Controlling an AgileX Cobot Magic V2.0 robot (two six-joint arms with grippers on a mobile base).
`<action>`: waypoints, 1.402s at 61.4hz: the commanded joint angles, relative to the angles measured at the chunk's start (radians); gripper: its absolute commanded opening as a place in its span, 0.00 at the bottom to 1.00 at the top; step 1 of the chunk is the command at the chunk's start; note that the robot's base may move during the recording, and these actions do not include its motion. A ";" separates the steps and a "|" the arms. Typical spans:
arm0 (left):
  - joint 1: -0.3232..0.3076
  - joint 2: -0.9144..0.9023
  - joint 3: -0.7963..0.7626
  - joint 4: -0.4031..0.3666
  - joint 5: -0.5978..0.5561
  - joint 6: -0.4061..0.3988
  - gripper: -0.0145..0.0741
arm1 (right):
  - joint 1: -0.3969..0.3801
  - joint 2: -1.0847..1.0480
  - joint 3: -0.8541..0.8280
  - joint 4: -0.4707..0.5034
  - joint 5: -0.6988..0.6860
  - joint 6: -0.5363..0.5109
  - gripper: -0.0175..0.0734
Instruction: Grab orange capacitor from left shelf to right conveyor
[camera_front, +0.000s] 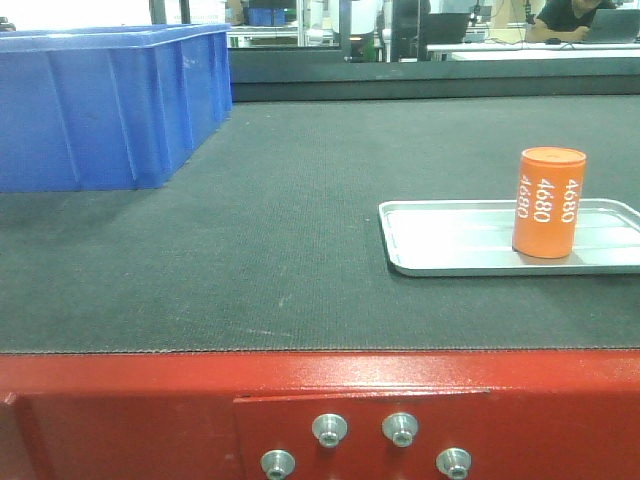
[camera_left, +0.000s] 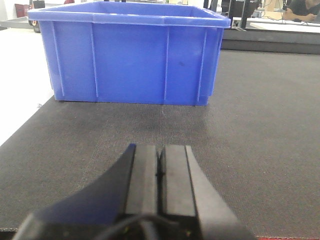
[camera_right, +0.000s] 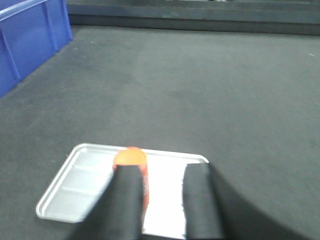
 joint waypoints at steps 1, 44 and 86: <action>0.000 -0.011 -0.003 -0.002 -0.087 -0.002 0.02 | -0.001 -0.072 -0.028 0.000 0.033 0.005 0.32; 0.000 -0.011 -0.003 -0.002 -0.087 -0.002 0.02 | -0.009 -0.165 -0.005 -0.001 0.068 -0.033 0.25; 0.000 -0.010 -0.003 -0.002 -0.089 -0.002 0.02 | -0.198 -0.572 0.510 0.211 -0.228 -0.279 0.25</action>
